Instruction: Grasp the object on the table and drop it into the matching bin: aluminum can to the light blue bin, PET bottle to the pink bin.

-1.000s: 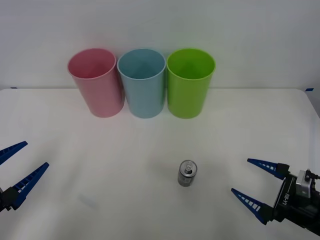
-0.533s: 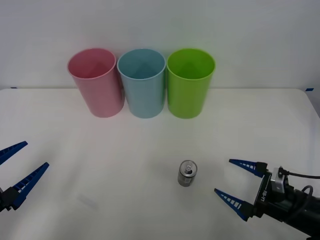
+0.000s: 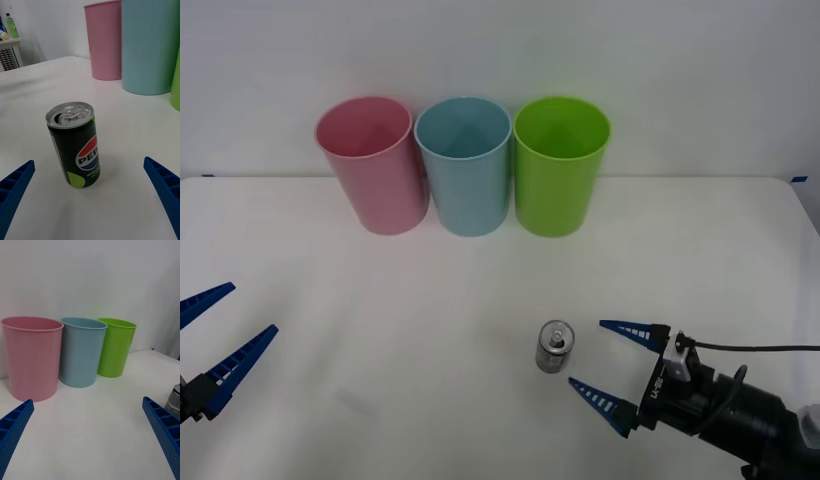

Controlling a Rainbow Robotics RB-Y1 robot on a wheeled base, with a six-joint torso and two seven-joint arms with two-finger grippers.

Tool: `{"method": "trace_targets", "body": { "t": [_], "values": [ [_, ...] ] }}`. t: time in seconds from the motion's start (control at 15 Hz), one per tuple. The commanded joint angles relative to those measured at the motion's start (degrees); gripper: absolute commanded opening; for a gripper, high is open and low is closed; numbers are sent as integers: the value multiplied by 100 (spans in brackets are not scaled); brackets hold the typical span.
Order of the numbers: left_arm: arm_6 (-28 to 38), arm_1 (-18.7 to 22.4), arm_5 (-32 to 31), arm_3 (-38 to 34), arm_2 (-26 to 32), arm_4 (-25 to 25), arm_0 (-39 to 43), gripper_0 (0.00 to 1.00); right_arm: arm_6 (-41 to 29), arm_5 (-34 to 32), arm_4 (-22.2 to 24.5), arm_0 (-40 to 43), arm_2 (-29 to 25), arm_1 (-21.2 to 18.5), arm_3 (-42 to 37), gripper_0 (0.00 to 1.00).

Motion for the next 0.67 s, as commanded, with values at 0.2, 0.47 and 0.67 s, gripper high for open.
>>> {"method": "trace_targets", "body": {
  "t": [0.2,0.47,0.67],
  "values": [
    [0,0,0,0,0,0,0,100,76,552,-26,-162,567,2,7,100],
    [0,0,0,0,0,0,0,100,102,956,-26,-302,919,29,-2,100],
    [0,0,0,0,0,0,0,100,128,1307,1,-425,1156,143,-2,100]
  ]
}}
